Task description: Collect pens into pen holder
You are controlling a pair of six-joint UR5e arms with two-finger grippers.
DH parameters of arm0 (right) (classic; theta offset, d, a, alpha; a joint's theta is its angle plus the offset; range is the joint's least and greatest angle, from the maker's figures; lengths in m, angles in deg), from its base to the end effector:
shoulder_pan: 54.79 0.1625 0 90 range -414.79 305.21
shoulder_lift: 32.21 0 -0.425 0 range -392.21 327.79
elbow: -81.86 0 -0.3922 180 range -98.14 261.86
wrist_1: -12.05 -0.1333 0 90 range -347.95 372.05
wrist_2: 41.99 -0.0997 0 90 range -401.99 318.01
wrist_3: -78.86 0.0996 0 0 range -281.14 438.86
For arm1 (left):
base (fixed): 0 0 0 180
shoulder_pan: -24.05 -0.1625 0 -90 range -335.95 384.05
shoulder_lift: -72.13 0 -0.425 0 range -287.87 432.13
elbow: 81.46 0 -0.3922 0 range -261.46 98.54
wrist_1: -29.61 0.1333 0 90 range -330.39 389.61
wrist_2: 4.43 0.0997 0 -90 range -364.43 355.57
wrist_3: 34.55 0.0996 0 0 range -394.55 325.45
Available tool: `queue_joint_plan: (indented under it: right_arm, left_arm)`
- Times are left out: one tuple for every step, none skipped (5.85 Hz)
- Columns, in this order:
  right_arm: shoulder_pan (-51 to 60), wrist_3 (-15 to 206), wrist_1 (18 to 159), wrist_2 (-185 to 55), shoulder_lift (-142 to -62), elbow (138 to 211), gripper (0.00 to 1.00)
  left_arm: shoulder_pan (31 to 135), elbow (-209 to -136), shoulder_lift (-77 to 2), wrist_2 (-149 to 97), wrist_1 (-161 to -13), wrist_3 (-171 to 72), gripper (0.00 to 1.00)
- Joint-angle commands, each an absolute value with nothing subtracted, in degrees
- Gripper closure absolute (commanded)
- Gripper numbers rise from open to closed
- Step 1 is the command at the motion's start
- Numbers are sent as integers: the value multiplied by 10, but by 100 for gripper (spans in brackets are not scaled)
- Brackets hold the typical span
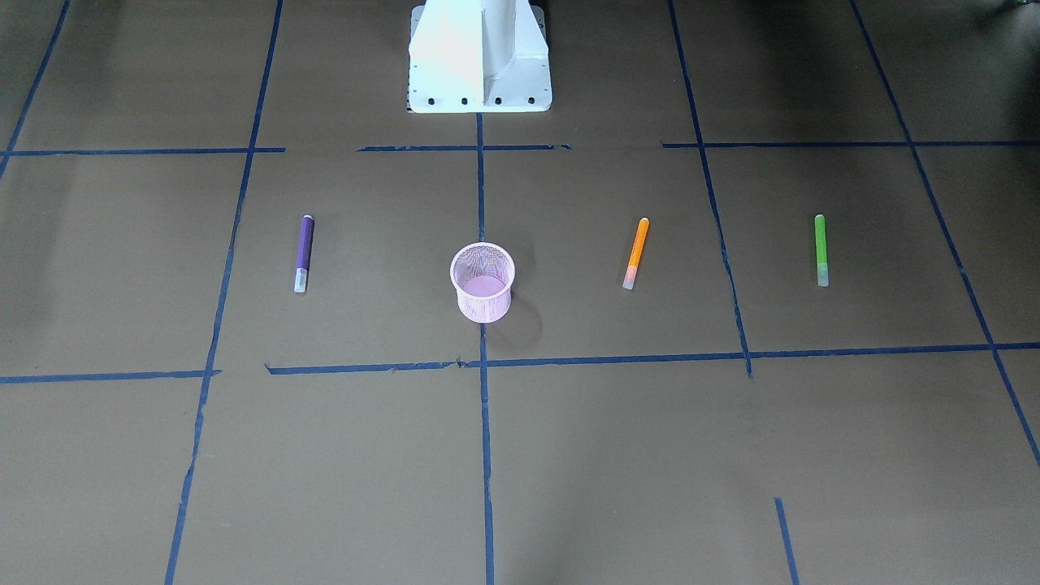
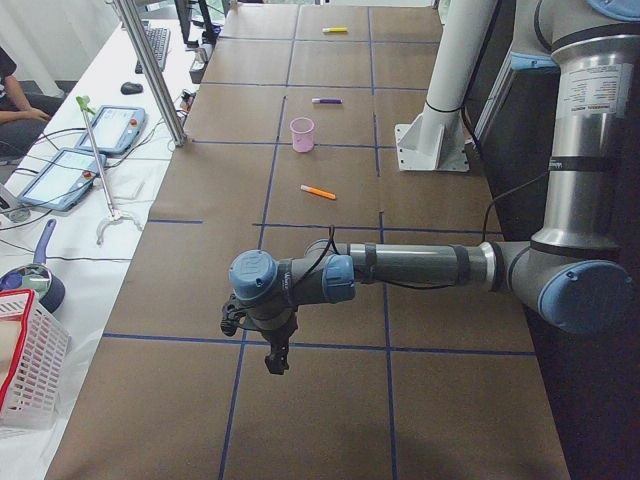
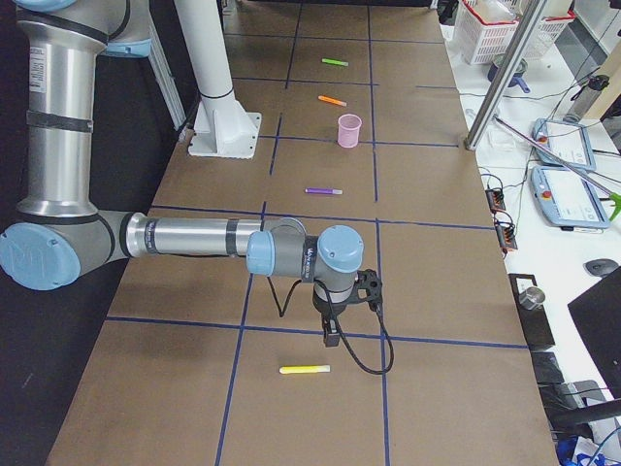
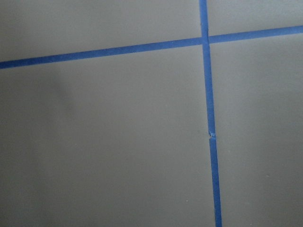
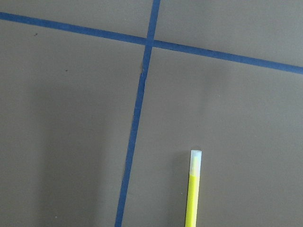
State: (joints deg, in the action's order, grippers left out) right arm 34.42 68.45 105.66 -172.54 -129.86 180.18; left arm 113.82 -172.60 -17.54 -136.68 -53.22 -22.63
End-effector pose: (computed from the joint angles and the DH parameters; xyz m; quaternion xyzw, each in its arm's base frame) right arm 0.0626 -0.4322 0.6598 0.0051 -0.3472 -0.0827 0.9341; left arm -0.0644 -0.4809 0.6663 -0.0148 0.3632 0.0787 0.9282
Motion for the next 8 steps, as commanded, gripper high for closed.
queue_joint_plan:
  right_arm:
    - [345,679,1056,-1725,-1313,1802,0]
    - [345,650,1057,-1719,-1321,1800,0]
    - [345,642,1046,-1712,-1339,1799,0]
    - [344,644,964,-1707,-1349,1742,0]
    - [344,650,862,-1707,-1344,1652,0]
    - [344,651,828,-1707,-1344,1619,0]
    - [343,674,826,-1710,-1342,1612,0]
    - [336,685,827,-1717,-1335,1605,0]
  left_arm:
    - [1121,-1751,-187,-1368,-533,-242,0]
    - [1072,-1764,-209,-1368,-532,-249,0]
    - [1022,-1774,-226,-1369,-544,-317,0]
    - [987,-1777,-239,-1369,-582,-370,0]
    - [948,-1776,-265,-1380,-604,-424,0]
    - [938,-1776,-274,-1382,-605,-432,0]
    - [923,-1777,-274,-1382,-605,-433,0]
    - [917,-1776,-274,-1381,-617,-435,0]
